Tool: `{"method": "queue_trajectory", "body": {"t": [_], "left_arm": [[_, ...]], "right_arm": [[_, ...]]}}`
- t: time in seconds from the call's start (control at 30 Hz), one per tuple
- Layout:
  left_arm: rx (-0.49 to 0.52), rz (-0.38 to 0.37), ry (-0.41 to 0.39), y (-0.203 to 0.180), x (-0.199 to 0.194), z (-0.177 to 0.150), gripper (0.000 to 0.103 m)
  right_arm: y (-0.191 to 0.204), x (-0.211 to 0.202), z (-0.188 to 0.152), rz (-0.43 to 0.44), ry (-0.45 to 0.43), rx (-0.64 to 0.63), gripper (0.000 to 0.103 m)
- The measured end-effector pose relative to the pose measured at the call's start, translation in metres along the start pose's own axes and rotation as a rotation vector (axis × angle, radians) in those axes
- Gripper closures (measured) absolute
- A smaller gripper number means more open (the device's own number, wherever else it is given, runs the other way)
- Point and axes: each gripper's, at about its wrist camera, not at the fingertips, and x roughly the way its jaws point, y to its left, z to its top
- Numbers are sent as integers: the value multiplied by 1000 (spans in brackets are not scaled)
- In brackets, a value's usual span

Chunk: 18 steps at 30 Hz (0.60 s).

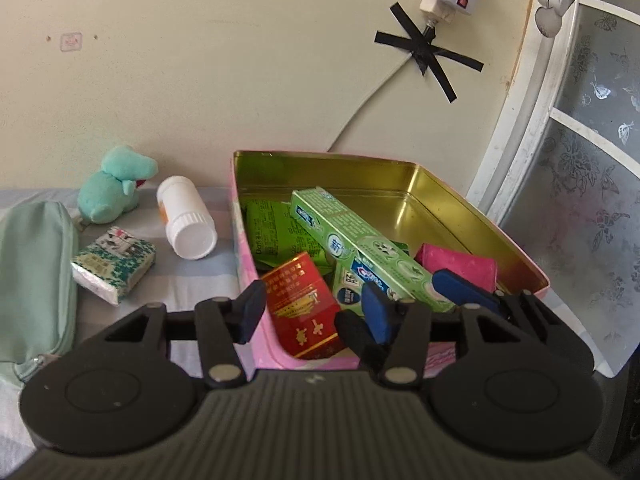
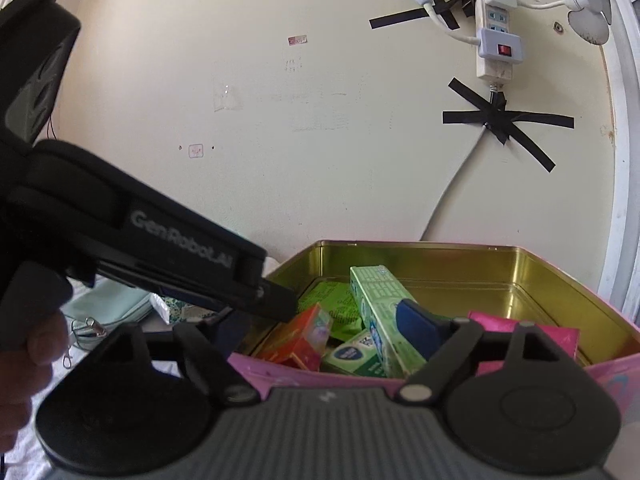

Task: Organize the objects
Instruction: 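Lower the red box into the pink tin and open the right gripper, then withdraw the right gripper from the tin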

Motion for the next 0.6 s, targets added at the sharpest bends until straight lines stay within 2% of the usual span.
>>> {"method": "queue_trajectory", "body": {"t": [0.07, 0.17, 0.27, 0.47, 0.6], "left_arm": [[11, 25, -31, 1, -14, -1, 43], [46, 115, -58, -1, -28, -5, 43], [58, 184, -54, 1, -35, -12, 43], [47, 222, 3, 8, -36, -31, 43], [48, 245, 24, 13, -36, -43, 43]], "right_arm": [[0, 0, 0, -13, 0, 0, 20], [-3, -3, 0, -32, -12, 28, 20], [-9, -7, 1, -54, -30, 71, 20], [-17, -17, -2, -57, -28, 156, 20], [-11, -27, -4, -55, -36, 153, 20]]}}
